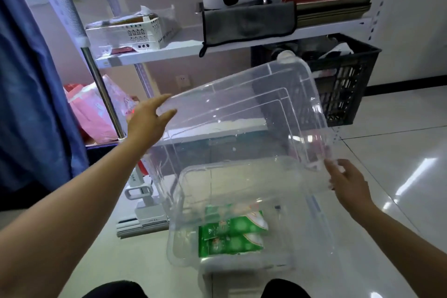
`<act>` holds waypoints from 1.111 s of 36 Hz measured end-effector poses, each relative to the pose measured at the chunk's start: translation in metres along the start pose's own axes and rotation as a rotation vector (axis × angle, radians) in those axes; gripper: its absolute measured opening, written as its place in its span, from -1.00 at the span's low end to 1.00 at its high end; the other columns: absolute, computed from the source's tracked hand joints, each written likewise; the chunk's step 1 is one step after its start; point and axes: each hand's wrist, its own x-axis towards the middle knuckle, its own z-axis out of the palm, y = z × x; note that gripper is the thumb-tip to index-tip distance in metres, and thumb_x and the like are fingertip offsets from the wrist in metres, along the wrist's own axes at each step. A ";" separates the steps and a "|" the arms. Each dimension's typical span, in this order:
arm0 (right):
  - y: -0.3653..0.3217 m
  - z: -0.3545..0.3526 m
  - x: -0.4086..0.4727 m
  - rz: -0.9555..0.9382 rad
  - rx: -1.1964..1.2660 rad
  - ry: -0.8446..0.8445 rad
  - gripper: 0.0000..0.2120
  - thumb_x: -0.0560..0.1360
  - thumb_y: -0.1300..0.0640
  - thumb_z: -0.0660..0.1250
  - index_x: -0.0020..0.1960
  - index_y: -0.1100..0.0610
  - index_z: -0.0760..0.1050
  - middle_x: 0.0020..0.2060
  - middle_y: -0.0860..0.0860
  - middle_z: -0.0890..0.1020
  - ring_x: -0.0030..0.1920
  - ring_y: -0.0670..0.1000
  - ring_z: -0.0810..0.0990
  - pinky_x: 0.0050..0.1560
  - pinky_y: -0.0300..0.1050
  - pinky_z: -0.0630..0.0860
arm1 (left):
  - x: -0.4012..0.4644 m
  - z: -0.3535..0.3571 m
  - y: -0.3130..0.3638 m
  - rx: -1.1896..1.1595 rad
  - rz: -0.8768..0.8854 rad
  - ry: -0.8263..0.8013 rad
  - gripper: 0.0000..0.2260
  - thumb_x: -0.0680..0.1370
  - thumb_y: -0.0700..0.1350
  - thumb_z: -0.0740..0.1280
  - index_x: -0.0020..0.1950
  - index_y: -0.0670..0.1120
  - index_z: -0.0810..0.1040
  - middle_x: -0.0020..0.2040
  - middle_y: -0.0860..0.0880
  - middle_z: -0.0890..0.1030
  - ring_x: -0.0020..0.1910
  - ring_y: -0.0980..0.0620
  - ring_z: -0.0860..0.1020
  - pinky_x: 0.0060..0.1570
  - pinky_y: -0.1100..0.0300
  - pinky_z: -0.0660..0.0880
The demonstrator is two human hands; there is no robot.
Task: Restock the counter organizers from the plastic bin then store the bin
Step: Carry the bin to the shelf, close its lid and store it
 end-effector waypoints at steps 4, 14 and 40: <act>0.051 0.001 -0.017 0.098 -0.315 -0.031 -0.31 0.49 -0.46 0.01 0.30 0.04 0.44 0.14 0.16 0.63 0.11 0.27 0.58 0.06 0.10 0.46 | -0.030 0.057 -0.018 0.163 -0.039 -0.227 -0.59 0.56 0.12 0.36 0.40 0.13 0.51 0.32 -0.08 0.60 0.29 -0.18 0.53 0.23 -0.11 0.46; 0.091 0.027 -0.049 0.266 -0.814 -0.052 -0.33 0.52 -0.40 -0.15 0.07 0.11 0.46 -0.15 0.10 0.63 -0.11 0.17 0.61 -0.02 0.01 0.42 | -0.060 0.151 -0.026 0.259 0.144 -0.298 -0.84 0.59 -0.12 0.25 -0.12 -0.05 0.60 -0.10 -0.08 0.67 0.04 -0.18 0.59 0.14 0.00 0.34; 0.085 0.144 -0.033 -0.303 -1.004 -0.388 -0.33 0.38 -0.54 -0.43 0.45 -0.40 -0.43 0.60 -0.08 -0.23 0.58 0.16 -0.28 0.44 0.37 -0.26 | -0.199 0.214 -0.077 0.366 0.138 -0.602 -0.34 0.49 0.49 -0.25 0.57 0.33 -0.19 0.64 0.07 -0.11 0.62 -0.03 -0.18 0.47 -0.34 -0.24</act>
